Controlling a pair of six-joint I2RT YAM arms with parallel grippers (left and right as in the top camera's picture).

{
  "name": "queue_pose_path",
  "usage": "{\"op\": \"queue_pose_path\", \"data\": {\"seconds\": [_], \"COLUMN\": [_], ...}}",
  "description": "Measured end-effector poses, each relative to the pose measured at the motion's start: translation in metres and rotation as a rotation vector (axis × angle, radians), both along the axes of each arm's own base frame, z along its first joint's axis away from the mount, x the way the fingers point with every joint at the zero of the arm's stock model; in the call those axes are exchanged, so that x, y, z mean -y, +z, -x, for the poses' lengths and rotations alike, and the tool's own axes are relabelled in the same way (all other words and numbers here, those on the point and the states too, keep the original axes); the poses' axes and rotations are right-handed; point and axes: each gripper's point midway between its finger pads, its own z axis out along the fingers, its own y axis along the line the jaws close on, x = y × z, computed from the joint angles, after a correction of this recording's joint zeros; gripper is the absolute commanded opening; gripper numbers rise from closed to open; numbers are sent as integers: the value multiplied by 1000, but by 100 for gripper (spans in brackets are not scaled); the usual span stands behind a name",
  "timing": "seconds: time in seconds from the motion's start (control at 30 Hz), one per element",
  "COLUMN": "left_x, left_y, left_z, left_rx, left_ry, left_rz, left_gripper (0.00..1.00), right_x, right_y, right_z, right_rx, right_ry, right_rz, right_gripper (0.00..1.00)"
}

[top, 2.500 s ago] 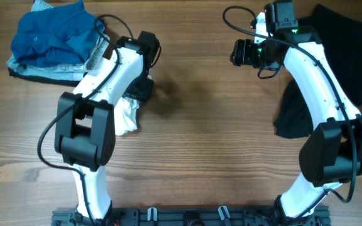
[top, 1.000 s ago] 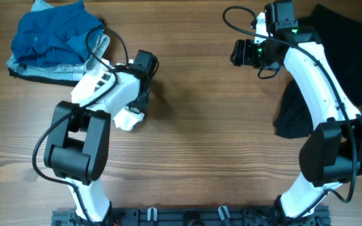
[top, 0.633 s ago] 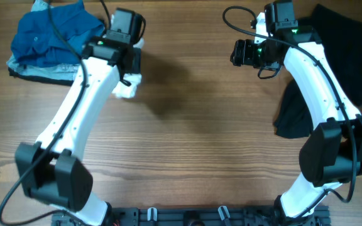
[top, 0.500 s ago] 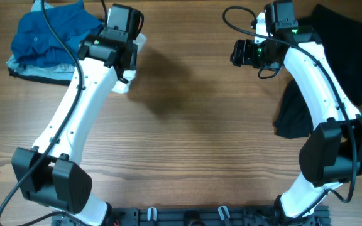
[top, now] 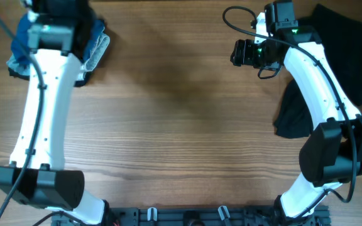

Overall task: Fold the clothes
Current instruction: 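Lower the white bundle onto the top of the blue stack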

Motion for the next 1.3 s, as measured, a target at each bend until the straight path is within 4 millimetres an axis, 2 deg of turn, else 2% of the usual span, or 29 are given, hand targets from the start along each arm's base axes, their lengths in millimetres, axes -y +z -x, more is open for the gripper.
{"op": "queue_pose_path", "data": {"seconds": [0.1,0.27,0.37,0.5,0.6,0.73,0.8,0.87,1.0,1.03,1.07,1.1,1.13,1.17,1.2,1.3], "left_x": [-35,-94,-120,-137,-137,-127,-117,-99,-67,-59,-50,-44,-35,-33,-13,14], "left_y": [4,-16,-49,-102,-140,-166,-180,-199,-221,-224,-225,-227,-229,-229,-231,-227], "left_z": [0,-14,-33,-54,-65,-67,-65,-60,-54,-55,-56,-57,-58,-58,-61,-70], "left_rx": [4,-1,-30,-107,-176,-218,-242,-270,-283,-278,-270,-266,-264,-256,-267,-250], "left_ry": [39,71,92,99,85,54,27,-12,-42,-47,-55,-61,-70,-61,-100,-156], "left_rz": [-21,-2,8,27,44,121,199,339,569,618,661,689,715,736,764,789], "left_gripper": [4,4,4,4,4,4,4,4,4,11,38,93,100,100,100,100], "right_x": [0,0,1,1,1,0,0,0,0,0,0,0,0,0,-1,-2], "right_y": [0,-1,-3,-4,-4,-4,-4,-3,-2,-1,-1,-1,-1,-1,-1,-1], "right_z": [0,3,7,9,10,10,9,9,4,4,4,3,4,3,4,4], "right_rx": [0,-13,-32,-40,-42,-42,-41,-37,-18,-17,-15,-15,-15,-15,-15,-16], "right_ry": [0,0,0,2,3,4,4,4,4,4,4,4,4,4,5,9], "right_rz": [0,1,4,6,4,2,2,1,-1,-2,-2,-2,-2,-2,-4,-12], "right_gripper": [84,84,84,84,84,84,84,84,84,84,84,84,84,84,84,84]}}
